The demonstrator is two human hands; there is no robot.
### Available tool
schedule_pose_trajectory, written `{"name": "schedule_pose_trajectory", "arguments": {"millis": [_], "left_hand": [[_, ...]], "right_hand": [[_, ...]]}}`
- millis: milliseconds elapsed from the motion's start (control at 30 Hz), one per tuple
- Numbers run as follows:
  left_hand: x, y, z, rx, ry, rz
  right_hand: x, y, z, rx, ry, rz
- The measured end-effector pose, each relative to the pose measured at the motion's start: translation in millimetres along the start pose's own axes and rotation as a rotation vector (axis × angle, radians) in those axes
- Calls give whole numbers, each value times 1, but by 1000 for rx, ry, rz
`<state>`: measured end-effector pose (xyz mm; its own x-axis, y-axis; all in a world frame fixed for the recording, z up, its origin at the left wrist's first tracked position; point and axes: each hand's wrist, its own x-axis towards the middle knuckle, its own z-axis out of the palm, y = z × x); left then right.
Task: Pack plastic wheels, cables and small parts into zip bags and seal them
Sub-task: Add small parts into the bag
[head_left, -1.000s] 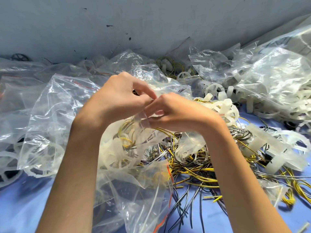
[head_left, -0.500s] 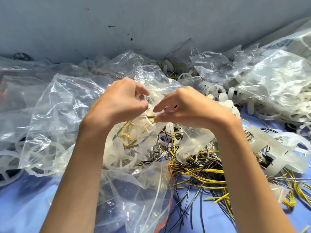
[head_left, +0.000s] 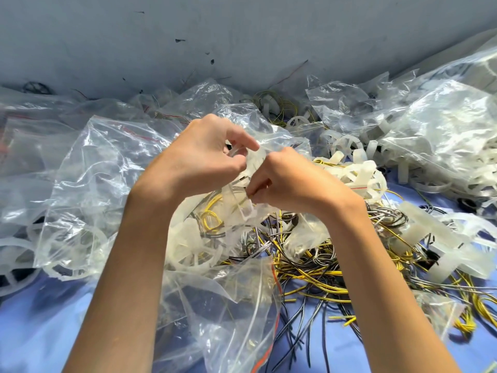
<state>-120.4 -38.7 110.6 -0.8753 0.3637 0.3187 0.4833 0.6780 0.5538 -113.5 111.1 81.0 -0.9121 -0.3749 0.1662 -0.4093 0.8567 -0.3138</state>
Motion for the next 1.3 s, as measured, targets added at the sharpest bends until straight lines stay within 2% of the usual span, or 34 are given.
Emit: {"name": "schedule_pose_trajectory", "arguments": {"millis": [167,267,600,800,933,1000,1167,1300], "left_hand": [[0,-1,-2,11,5,-15],[-1,0,-3,16,14,-7],[-5,5,-8,-23,51,30],[-2,1,-4,-22,-1,10],[-1,-2,-2,-10,-29,-11],[0,-3,-2,7,-23,-18],[4,-12,-1,137,-56,-55],[3,-14,4,286,-256,-74]], "right_hand": [[2,-2,-8,207,197,-40],[4,-4,-5,201,219,-36],[5,-29,17,-9,13,-99],[3,-25,13,11,-229,-118],[0,-19,9,-13,-306,-137],[0,-18,6,-1,-281,-154],[-9,-1,-22,142,-15,-63],[-13,16,-28,100,51,58]]}}
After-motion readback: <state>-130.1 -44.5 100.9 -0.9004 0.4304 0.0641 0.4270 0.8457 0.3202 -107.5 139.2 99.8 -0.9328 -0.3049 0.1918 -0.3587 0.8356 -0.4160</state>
